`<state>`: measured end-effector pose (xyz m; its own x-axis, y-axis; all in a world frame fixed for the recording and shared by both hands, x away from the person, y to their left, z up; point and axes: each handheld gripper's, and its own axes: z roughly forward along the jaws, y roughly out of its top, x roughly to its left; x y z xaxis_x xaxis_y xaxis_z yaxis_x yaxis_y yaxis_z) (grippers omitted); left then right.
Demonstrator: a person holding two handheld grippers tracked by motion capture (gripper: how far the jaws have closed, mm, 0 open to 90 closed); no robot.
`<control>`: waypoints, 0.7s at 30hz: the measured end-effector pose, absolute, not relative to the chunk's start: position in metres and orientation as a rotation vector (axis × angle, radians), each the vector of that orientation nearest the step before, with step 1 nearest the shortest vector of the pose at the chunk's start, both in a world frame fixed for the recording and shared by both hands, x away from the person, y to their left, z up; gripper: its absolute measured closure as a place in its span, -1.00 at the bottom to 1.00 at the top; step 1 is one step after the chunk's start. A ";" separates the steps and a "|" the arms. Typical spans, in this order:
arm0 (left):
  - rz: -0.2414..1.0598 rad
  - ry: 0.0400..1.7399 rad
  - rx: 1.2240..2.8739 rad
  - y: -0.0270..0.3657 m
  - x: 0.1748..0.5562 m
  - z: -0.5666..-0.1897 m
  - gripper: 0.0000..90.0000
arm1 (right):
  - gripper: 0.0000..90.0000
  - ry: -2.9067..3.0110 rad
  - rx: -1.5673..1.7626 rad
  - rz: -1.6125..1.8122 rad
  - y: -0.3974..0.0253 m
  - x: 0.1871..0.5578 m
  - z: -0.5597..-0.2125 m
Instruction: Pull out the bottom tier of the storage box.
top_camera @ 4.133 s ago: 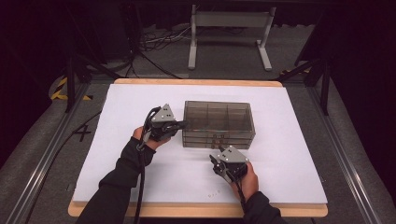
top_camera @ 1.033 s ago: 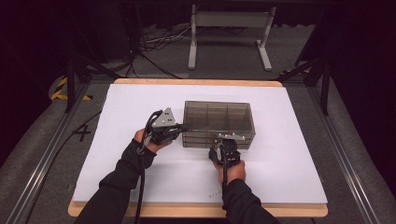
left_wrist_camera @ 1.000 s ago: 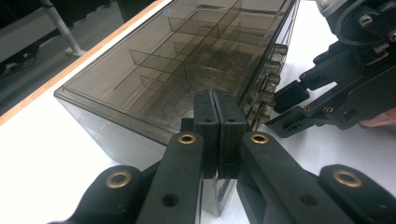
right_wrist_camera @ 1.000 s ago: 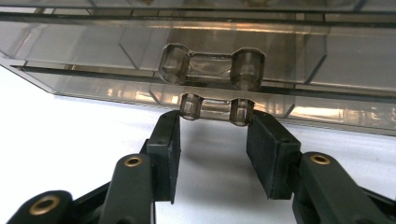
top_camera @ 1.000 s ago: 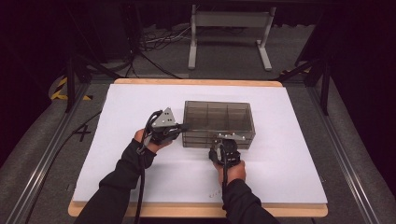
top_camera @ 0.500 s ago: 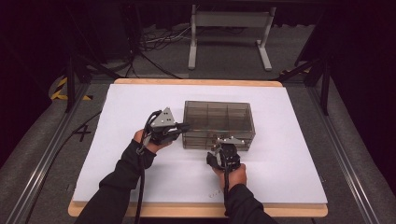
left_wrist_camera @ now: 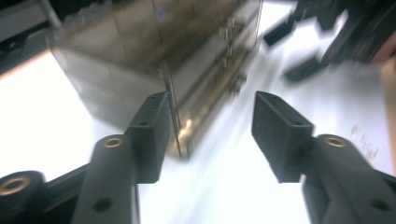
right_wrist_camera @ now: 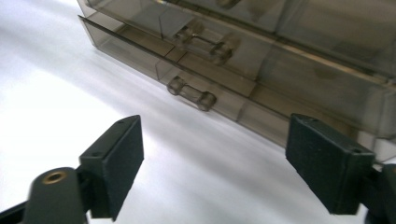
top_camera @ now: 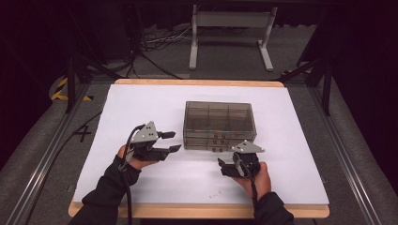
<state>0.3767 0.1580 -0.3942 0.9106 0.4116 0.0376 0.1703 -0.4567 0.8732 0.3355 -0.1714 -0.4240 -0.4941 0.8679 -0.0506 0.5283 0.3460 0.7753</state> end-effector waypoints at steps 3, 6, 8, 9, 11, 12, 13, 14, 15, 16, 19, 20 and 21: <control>0.261 0.461 2.071 0.160 0.375 -0.407 -0.24 | -0.55 2.164 1.143 1.067 -0.186 0.332 -0.421; 0.250 0.492 2.110 0.160 0.375 -0.418 -0.28 | -0.65 2.182 1.099 1.099 -0.199 0.334 -0.419; 0.250 0.491 2.114 0.160 0.374 -0.420 -0.29 | -0.70 2.204 1.081 1.107 -0.204 0.336 -0.419; 0.258 0.493 2.127 0.158 0.374 -0.424 -0.29 | -0.70 2.218 1.065 1.103 -0.208 0.337 -0.419; 0.269 0.485 2.149 0.153 0.374 -0.428 -0.36 | -0.75 2.250 1.014 1.075 -0.218 0.339 -0.420; 0.264 0.481 2.160 0.151 0.376 -0.430 -0.36 | -0.77 2.271 0.993 1.073 -0.222 0.340 -0.421; 0.260 0.483 2.169 0.149 0.377 -0.432 -0.35 | -0.78 2.271 0.974 1.062 -0.226 0.340 -0.421; 0.262 0.478 2.179 0.147 0.377 -0.433 -0.34 | -0.77 2.268 0.964 1.065 -0.230 0.340 -0.422; 0.266 0.478 2.186 0.145 0.378 -0.435 -0.32 | -0.76 2.272 0.963 1.068 -0.233 0.341 -0.423; 0.266 0.478 2.186 0.145 0.378 -0.435 -0.30 | -0.76 2.272 0.963 1.068 -0.233 0.341 -0.423; 0.252 0.471 2.196 0.136 0.386 -0.436 -0.27 | -0.51 2.272 0.983 1.100 -0.249 0.348 -0.429; 0.250 0.462 2.193 0.133 0.389 -0.435 -0.27 | -0.47 2.275 0.984 1.094 -0.251 0.349 -0.431; 0.250 0.462 2.193 0.133 0.389 -0.435 -0.25 | -0.47 2.275 0.984 1.094 -0.251 0.349 -0.431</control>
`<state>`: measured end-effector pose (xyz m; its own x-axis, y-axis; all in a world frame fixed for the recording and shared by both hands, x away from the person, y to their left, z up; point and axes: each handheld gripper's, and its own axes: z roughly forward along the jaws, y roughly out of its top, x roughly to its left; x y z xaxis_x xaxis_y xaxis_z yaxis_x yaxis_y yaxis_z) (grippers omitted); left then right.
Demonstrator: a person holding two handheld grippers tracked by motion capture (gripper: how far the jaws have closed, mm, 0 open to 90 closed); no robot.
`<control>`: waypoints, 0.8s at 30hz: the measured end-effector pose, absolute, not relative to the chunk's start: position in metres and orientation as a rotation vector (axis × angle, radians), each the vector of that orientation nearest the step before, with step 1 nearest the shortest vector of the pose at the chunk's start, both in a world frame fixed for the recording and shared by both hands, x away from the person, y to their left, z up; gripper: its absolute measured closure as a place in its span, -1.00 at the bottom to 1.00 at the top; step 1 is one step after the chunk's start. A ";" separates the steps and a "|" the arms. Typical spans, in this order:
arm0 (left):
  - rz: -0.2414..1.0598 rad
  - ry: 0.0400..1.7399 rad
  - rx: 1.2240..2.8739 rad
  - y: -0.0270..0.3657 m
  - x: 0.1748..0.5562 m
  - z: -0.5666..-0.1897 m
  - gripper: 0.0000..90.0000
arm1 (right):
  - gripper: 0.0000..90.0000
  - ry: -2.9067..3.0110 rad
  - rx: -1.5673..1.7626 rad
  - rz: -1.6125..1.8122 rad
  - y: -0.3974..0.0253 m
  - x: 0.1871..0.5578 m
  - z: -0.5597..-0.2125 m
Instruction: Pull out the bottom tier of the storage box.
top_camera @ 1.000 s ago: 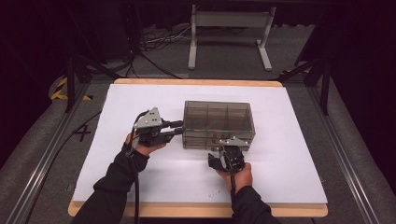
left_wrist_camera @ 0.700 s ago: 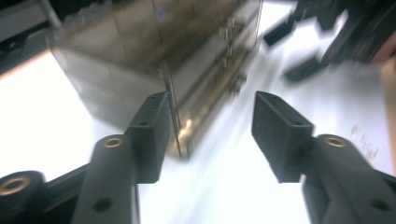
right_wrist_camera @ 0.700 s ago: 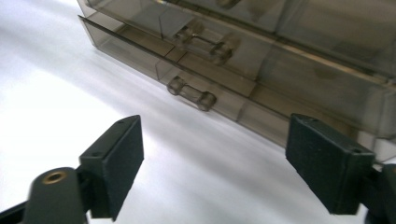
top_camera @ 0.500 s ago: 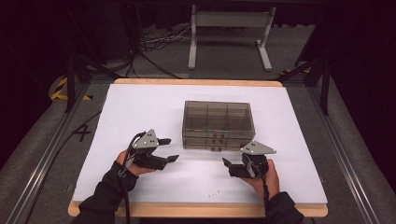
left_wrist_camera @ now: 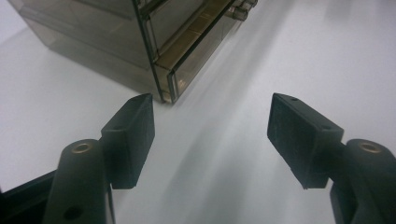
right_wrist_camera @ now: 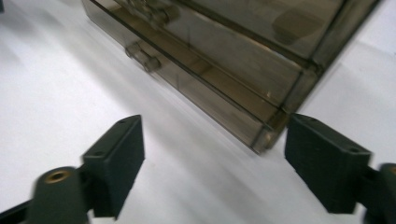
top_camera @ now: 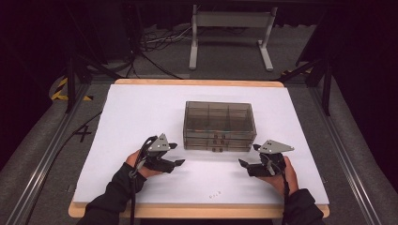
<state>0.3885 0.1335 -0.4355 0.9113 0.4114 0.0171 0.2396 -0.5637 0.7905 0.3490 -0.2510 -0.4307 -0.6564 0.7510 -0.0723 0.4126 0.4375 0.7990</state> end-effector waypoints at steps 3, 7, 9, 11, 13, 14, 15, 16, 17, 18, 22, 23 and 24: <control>0.218 0.452 2.197 0.127 0.394 -0.437 -0.21 | -0.40 2.272 0.991 1.056 -0.255 0.354 -0.436; 0.218 0.455 2.232 0.121 0.397 -0.442 -0.22 | -0.28 2.293 0.968 1.066 -0.254 0.356 -0.438; 0.230 0.464 2.241 0.120 0.398 -0.444 -0.25 | -0.27 2.298 0.966 1.060 -0.253 0.356 -0.438; 0.230 0.471 2.238 0.119 0.399 -0.445 -0.28 | -0.24 2.296 0.962 1.065 -0.253 0.356 -0.438; 0.237 0.467 2.245 0.117 0.399 -0.445 -0.28 | -0.22 2.297 0.956 1.071 -0.253 0.356 -0.438; 0.237 0.467 2.245 0.117 0.399 -0.445 -0.28 | -0.20 2.297 0.958 1.068 -0.253 0.356 -0.437; 0.222 0.460 2.253 0.116 0.401 -0.446 -0.28 | -0.19 2.298 0.957 1.070 -0.253 0.356 -0.437; 0.222 0.460 2.253 0.116 0.401 -0.446 -0.25 | -0.19 2.298 0.957 1.070 -0.253 0.356 -0.437; 0.221 0.454 2.255 0.115 0.401 -0.447 -0.25 | -0.16 2.300 0.952 1.074 -0.254 0.356 -0.437; 0.220 0.453 2.255 0.114 0.401 -0.447 -0.23 | -0.17 2.302 0.947 1.059 -0.253 0.357 -0.436; 0.215 0.442 2.261 0.111 0.401 -0.448 -0.20 | -0.15 2.303 0.951 1.063 -0.254 0.356 -0.436; 0.213 0.445 2.258 0.111 0.401 -0.448 -0.19 | -0.13 2.307 0.952 1.059 -0.253 0.356 -0.436; 0.207 0.442 2.260 0.112 0.402 -0.447 -0.18 | -0.13 2.311 0.949 1.054 -0.253 0.356 -0.436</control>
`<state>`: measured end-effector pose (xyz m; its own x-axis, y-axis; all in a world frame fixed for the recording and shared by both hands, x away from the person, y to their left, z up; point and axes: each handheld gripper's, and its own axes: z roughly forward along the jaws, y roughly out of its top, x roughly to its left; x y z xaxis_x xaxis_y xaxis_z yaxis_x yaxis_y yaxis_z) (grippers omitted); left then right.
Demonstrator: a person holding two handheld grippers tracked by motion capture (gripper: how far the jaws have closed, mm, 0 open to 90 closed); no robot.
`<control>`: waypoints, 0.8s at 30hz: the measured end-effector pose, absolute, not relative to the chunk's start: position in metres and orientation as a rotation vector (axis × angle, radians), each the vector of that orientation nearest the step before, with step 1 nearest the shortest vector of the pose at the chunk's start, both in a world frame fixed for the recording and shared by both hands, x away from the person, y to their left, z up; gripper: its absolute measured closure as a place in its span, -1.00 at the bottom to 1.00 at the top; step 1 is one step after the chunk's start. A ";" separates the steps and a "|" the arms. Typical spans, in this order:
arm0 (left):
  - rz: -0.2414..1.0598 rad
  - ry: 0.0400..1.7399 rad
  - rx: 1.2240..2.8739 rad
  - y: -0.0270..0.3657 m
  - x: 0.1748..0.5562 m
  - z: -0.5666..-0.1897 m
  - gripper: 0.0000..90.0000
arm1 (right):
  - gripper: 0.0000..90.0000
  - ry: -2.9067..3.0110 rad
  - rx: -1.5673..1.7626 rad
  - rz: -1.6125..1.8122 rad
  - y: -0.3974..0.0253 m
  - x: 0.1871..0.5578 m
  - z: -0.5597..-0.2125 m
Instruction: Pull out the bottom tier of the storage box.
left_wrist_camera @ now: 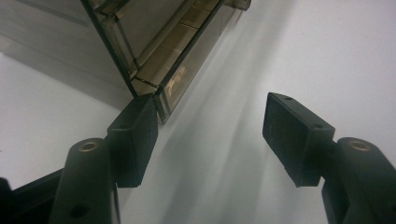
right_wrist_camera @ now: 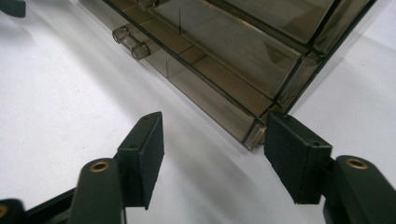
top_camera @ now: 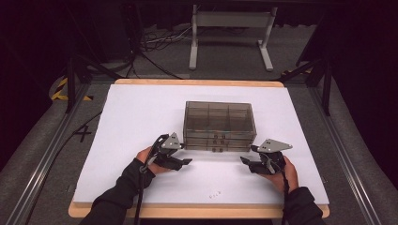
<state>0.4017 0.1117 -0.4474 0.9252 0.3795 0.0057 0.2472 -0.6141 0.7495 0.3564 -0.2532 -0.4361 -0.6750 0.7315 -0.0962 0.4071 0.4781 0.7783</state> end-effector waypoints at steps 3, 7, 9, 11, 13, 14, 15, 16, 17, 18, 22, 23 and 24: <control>0.205 0.454 2.250 0.112 0.402 -0.447 -0.13 | -0.06 2.308 0.948 1.059 -0.253 0.356 -0.436; 0.195 0.450 2.249 0.114 0.403 -0.447 -0.08 | 0.04 2.303 0.954 1.061 -0.254 0.355 -0.436; 0.190 0.458 2.245 0.115 0.403 -0.447 -0.01 | 0.08 2.304 0.955 1.066 -0.254 0.355 -0.436; 0.200 0.461 2.244 0.116 0.403 -0.447 0.05 | 0.19 2.308 0.957 1.077 -0.256 0.354 -0.436; 0.211 0.464 2.247 0.117 0.403 -0.447 0.24 | 0.31 2.303 0.947 1.056 -0.256 0.353 -0.435; 0.210 0.470 2.246 0.118 0.403 -0.447 0.24 | 0.31 2.303 0.947 1.056 -0.256 0.353 -0.435; 0.211 0.469 2.245 0.120 0.404 -0.447 0.34 | 0.41 2.299 0.946 1.044 -0.257 0.352 -0.435; 0.218 0.472 2.243 0.120 0.403 -0.447 0.45 | 0.54 2.291 0.953 1.045 -0.258 0.352 -0.435; 0.226 0.468 2.250 0.120 0.403 -0.447 0.53 | 0.61 2.285 0.957 1.044 -0.259 0.351 -0.435; 0.231 0.471 2.254 0.121 0.403 -0.446 0.62 | 0.69 2.281 0.959 1.043 -0.261 0.351 -0.435; 0.246 0.464 2.274 0.122 0.402 -0.446 0.87 | 0.79 2.286 0.964 1.051 -0.264 0.351 -0.434; 0.243 0.455 2.277 0.122 0.402 -0.446 0.89 | 0.79 2.285 0.960 1.044 -0.263 0.351 -0.434; 0.243 0.455 2.277 0.122 0.402 -0.446 0.89 | 0.79 2.285 0.960 1.044 -0.263 0.351 -0.434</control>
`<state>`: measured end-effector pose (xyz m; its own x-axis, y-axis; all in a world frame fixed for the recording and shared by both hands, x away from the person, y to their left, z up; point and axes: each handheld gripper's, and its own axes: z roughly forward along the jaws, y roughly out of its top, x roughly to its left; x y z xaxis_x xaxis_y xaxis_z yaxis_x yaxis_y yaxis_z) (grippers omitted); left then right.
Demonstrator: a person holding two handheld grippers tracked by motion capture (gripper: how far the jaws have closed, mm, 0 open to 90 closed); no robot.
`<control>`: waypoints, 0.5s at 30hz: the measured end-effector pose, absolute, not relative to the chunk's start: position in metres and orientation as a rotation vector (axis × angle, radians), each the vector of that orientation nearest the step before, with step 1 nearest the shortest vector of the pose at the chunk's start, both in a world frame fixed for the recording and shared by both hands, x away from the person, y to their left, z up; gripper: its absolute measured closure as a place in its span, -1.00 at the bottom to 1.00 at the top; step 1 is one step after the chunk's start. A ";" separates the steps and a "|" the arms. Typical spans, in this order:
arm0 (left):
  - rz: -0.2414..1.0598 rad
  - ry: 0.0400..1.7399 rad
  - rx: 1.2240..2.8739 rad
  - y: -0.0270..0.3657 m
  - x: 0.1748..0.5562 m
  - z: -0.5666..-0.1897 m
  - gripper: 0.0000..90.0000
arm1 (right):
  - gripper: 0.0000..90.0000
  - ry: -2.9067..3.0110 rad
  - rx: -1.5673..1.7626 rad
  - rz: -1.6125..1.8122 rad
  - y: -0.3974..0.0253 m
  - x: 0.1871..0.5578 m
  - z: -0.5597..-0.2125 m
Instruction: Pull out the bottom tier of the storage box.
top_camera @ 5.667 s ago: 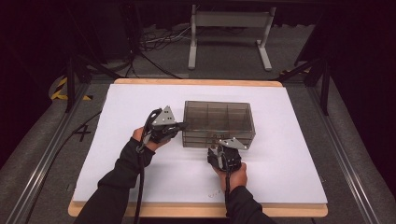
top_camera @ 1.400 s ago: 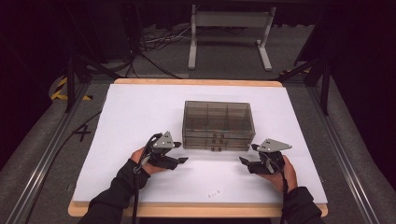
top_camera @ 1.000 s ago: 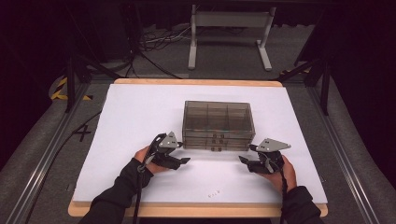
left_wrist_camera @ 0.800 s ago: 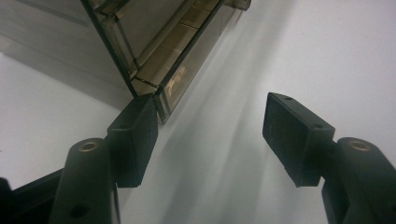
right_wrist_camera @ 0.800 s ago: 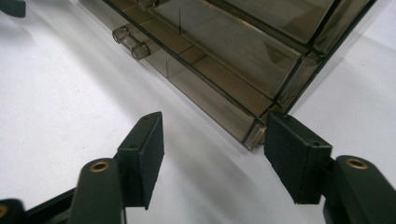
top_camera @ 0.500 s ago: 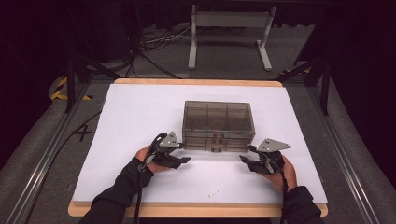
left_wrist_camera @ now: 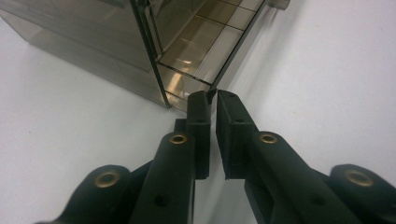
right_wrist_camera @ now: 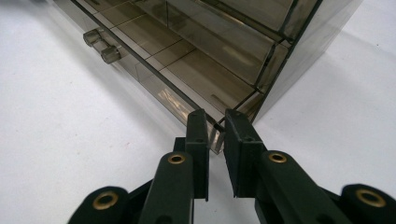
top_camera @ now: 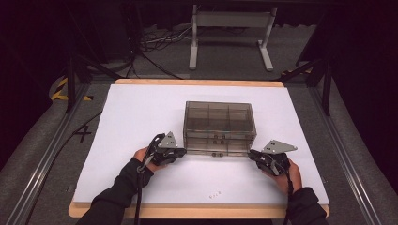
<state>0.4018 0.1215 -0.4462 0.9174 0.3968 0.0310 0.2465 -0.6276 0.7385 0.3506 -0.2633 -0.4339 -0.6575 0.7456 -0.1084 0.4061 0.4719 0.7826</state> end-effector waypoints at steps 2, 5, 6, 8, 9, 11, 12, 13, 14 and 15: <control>0.241 0.449 2.281 0.122 0.401 -0.446 0.89 | 0.80 2.294 0.951 1.035 -0.263 0.350 -0.433; 0.232 0.442 2.284 0.123 0.400 -0.446 0.89 | 0.81 2.311 0.943 1.057 -0.265 0.348 -0.433; 0.232 0.435 2.290 0.123 0.400 -0.445 0.89 | 0.81 2.316 0.941 1.059 -0.266 0.348 -0.433; 0.225 0.434 2.290 0.124 0.399 -0.445 0.89 | 0.81 2.323 0.933 1.060 -0.266 0.346 -0.432; 0.217 0.430 2.292 0.124 0.398 -0.445 0.89 | 0.81 2.325 0.930 1.059 -0.266 0.346 -0.432; 0.210 0.421 2.297 0.124 0.396 -0.445 0.89 | 0.81 2.337 0.924 1.059 -0.266 0.343 -0.432; 0.204 0.408 2.310 0.124 0.395 -0.445 0.89 | 0.81 2.344 0.917 1.062 -0.267 0.343 -0.432; 0.204 0.408 2.310 0.124 0.395 -0.445 0.89 | 0.81 2.344 0.917 1.062 -0.267 0.343 -0.432; 0.209 0.382 2.323 0.123 0.391 -0.445 0.90 | 0.81 2.345 0.919 1.077 -0.267 0.340 -0.432; 0.211 0.373 2.328 0.123 0.389 -0.445 0.90 | 0.81 2.344 0.914 1.075 -0.267 0.339 -0.432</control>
<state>0.3895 0.1226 -0.4446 0.9438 0.3280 0.0399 0.2034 -0.6719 0.7122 0.3389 -0.2674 -0.4316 -0.7046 0.7044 -0.0864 0.3940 0.4896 0.7778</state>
